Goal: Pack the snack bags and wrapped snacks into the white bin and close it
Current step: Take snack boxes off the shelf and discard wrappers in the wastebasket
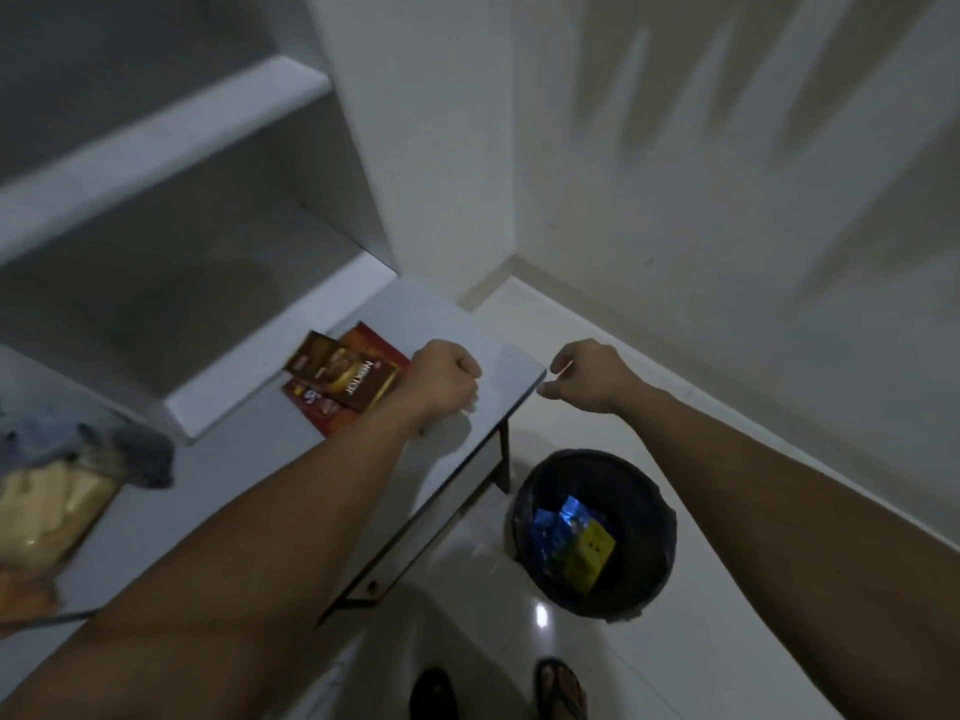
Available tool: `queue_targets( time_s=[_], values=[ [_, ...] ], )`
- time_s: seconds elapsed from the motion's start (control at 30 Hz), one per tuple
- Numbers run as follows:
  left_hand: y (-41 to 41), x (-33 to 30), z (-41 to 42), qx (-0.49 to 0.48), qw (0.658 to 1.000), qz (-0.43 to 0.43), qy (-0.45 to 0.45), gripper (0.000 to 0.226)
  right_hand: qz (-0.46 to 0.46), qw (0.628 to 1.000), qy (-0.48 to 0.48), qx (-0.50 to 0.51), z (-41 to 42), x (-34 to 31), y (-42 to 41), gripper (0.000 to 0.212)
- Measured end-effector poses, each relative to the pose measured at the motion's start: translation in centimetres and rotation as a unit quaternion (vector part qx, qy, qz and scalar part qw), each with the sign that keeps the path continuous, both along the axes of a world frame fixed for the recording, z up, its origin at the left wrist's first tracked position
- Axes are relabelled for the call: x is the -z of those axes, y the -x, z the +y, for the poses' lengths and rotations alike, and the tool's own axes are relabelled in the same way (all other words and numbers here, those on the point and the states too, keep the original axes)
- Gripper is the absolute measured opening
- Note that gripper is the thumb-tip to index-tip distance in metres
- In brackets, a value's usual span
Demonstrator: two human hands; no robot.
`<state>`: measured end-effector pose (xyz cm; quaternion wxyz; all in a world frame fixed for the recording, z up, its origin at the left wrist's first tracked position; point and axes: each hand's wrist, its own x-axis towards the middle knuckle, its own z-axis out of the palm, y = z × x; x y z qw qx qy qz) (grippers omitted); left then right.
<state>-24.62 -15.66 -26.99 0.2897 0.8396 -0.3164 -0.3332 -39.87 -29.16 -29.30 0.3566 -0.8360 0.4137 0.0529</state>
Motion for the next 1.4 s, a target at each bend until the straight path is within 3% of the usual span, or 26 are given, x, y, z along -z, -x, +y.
queue_targets(
  time_s=[0.17, 0.3, 0.43, 0.5, 0.57, 0.6, 0.67, 0.7, 0.77, 0.83, 0.9, 0.93, 1.13, 1.23, 1.3, 1.4],
  values=[
    [-6.7, -0.8, 6.2, -0.172, 0.968, -0.179, 0.042, 0.020, -0.053, 0.997, 0.024, -0.060, 5.3, -1.7, -8.1, 0.051],
    [-11.1, 1.0, 10.5, -0.255, 0.954, -0.155, 0.011, 0.015, -0.059, 0.988, 0.061, -0.127, 10.2, -0.6, -13.2, 0.074],
    [-13.5, 3.1, 12.5, -0.250, 0.964, -0.084, -0.035, 0.023, -0.048, 0.983, 0.086, -0.153, 12.9, 1.0, -16.1, 0.089],
    [-13.9, 4.2, 12.7, -0.266, 0.964, 0.005, -0.011, 0.009, -0.049, 0.984, 0.094, -0.141, 13.6, 1.7, -16.6, 0.083],
    [-14.4, 5.3, 12.7, -0.316, 0.940, 0.119, 0.043, 0.004, -0.065, 0.986, 0.093, -0.121, 14.0, 2.3, -16.8, 0.076],
    [-14.5, 5.8, 12.6, -0.347, 0.919, 0.175, 0.065, 0.011, -0.076, 0.987, 0.088, -0.110, 14.1, 2.5, -16.7, 0.074],
    [-14.5, 6.9, 12.1, -0.412, 0.873, 0.243, 0.095, 0.052, -0.089, 0.989, 0.077, -0.092, 14.0, 2.7, -16.5, 0.072],
    [-14.4, 7.3, 11.8, -0.445, 0.855, 0.245, 0.105, 0.069, -0.092, 0.990, 0.070, -0.083, 13.9, 2.8, -16.3, 0.071],
    [-13.9, 7.5, 11.2, -0.475, 0.838, 0.240, 0.116, 0.078, -0.098, 0.992, 0.054, -0.063, 13.6, 2.8, -15.9, 0.070],
    [-13.4, 7.5, 10.7, -0.459, 0.851, 0.231, 0.104, 0.063, -0.105, 0.993, 0.037, -0.044, 13.4, 2.7, -15.4, 0.067],
    [-12.8, 7.6, 10.0, -0.420, 0.878, 0.215, 0.078, 0.022, -0.108, 0.994, 0.019, -0.020, 12.8, 2.3, -14.3, 0.065],
    [-12.5, 7.7, 9.6, -0.406, 0.885, 0.213, 0.076, 0.013, -0.111, 0.994, 0.016, 0.000, 12.5, 2.2, -13.6, 0.065],
    [-8.6, 8.6, 3.9, -0.274, 0.938, 0.189, 0.100, 0.026, -0.145, 0.969, 0.089, 0.177, 9.6, 0.8, -5.8, 0.061],
    [-4.1, 6.9, 1.0, -0.221, 0.953, 0.173, 0.115, 0.023, -0.135, 0.957, 0.101, 0.237, 8.2, 0.1, -0.7, 0.061],
    [-0.6, 4.2, -0.2, -0.195, 0.961, 0.155, 0.118, 0.006, -0.121, 0.950, 0.102, 0.268, 7.4, -0.1, 2.6, 0.061],
    [4.0, 2.9, -1.8, -0.157, 0.975, 0.114, 0.111, 0.016, -0.100, 0.942, 0.098, 0.305, 6.2, 0.4, 7.4, 0.060]
  ],
)
